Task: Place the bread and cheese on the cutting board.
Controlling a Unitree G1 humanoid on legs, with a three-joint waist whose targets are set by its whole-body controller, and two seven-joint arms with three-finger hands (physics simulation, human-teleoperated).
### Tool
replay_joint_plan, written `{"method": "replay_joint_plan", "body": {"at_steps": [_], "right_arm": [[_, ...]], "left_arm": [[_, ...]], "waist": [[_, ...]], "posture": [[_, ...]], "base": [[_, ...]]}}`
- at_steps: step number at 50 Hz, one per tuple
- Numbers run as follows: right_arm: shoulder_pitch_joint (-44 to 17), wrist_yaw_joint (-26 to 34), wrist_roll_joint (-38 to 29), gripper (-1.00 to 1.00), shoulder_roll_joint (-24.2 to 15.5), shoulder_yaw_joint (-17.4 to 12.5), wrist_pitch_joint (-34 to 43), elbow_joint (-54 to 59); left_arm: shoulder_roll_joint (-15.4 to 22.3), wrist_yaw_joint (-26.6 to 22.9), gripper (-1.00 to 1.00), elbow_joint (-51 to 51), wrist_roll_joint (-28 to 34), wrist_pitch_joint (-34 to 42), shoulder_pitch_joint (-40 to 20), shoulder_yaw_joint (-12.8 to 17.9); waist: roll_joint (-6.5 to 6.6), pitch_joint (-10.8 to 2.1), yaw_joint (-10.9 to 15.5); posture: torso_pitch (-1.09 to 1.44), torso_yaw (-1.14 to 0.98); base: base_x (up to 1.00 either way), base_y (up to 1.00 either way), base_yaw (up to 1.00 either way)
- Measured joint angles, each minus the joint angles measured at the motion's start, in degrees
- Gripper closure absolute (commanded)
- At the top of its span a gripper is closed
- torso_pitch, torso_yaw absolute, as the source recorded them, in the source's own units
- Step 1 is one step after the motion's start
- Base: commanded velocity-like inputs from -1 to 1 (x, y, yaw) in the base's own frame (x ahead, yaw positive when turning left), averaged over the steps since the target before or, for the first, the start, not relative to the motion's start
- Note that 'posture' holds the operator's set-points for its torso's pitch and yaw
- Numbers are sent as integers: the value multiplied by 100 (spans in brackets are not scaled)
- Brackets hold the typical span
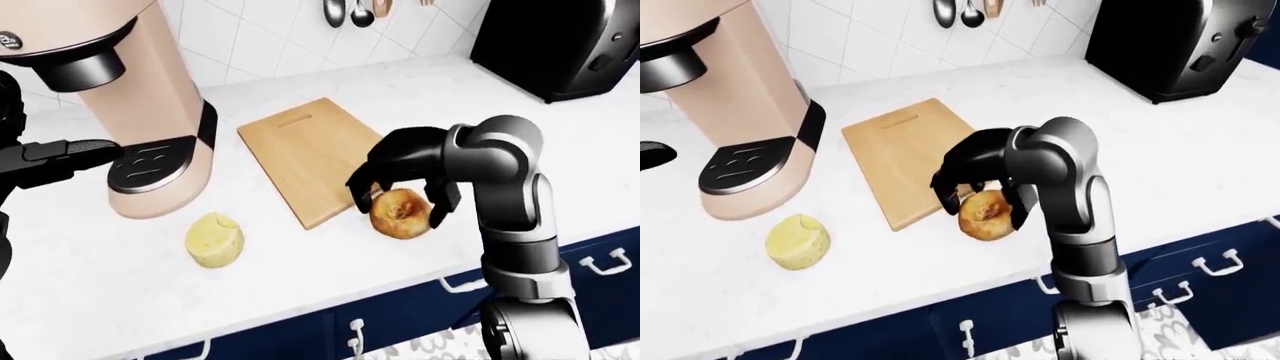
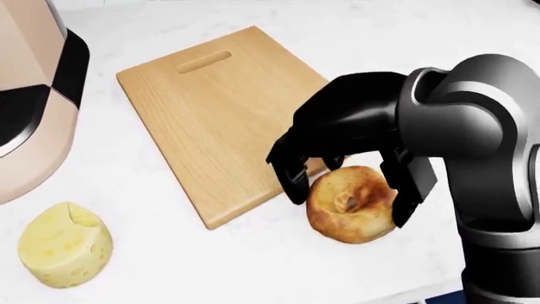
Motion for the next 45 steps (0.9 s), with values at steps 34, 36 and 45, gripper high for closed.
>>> {"method": "replay_joint_plan", "body": {"at_steps": [34,36,45], "right_arm": [[-2655,-587,-144,100,-329,79,-260,3081],[-2859,-790,-212,100,-304,108,-372,3438],[-3945,-1788,-599,100,-196,245,-885,5296]], "left_arm": [[40,55,-100,13,-47,4,-29,-8],[34,43,-100,10,-49,-10,-20,-15],[56,81,-100,15,-62,18,-42,9]], "waist": [[154,129,-112],[162,131,-110],[174,136,-92]], "posture": [[0,0],[0,0],[0,0]], "base": [[0,0,0],[0,0,0],[0,0,0]]}}
